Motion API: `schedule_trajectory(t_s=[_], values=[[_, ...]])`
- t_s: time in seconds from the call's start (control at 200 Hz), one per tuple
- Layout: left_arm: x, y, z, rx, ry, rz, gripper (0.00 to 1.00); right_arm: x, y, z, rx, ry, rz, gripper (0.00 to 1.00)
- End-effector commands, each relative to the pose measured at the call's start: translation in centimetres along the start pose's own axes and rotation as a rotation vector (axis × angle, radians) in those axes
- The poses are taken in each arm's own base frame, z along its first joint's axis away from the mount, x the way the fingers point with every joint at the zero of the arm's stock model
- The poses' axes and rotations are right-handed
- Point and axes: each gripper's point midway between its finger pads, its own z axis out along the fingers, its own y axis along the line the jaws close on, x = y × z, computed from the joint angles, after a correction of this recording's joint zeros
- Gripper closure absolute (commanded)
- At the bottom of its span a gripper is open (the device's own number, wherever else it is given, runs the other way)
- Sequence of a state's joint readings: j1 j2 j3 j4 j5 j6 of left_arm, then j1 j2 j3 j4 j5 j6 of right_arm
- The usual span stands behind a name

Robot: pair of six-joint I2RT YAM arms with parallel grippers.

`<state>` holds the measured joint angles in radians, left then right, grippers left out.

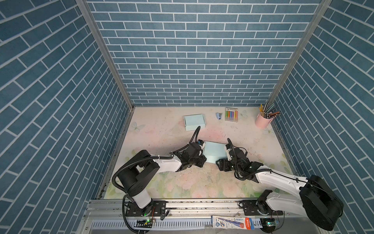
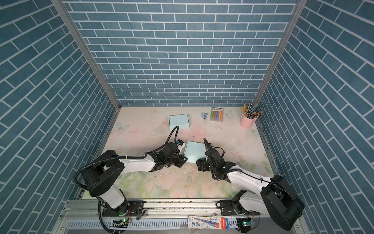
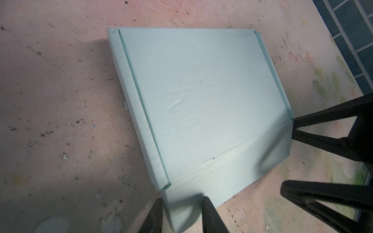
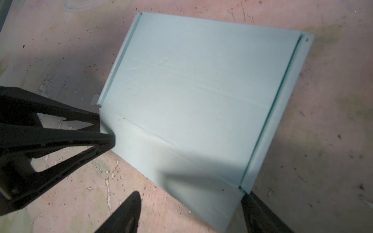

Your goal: Fold the paper box

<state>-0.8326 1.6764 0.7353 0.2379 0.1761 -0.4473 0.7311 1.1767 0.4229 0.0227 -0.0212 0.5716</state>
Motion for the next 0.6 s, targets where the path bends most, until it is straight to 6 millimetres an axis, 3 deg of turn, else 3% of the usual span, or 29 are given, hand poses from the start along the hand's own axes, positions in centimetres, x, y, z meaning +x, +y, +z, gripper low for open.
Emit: schedule_trajectory(t_s=[0.0,0.2,0.38,0.595], values=[[-0.6,0.4,0.6,-0.014,-0.016,0.006,0.67,0.3,-1.1,-0.5,0.031,-0.010,0.027,0.20],[-1.0,0.5,0.5,-0.015,-0.032,0.001,0.68,-1.6,-1.6,-2.3,0.061,-0.109,0.038,0.16],[-1.2,0.5,0.6,-0.018,-0.037,0.002,0.67,-6.1,-1.7,-3.5,0.067,-0.188,-0.023,0.12],[-1.7,0.4,0.8,-0.020,-0.043,0.002,0.67,-11.9,-2.4,-1.4,0.091,-0.160,-0.099,0.11]])
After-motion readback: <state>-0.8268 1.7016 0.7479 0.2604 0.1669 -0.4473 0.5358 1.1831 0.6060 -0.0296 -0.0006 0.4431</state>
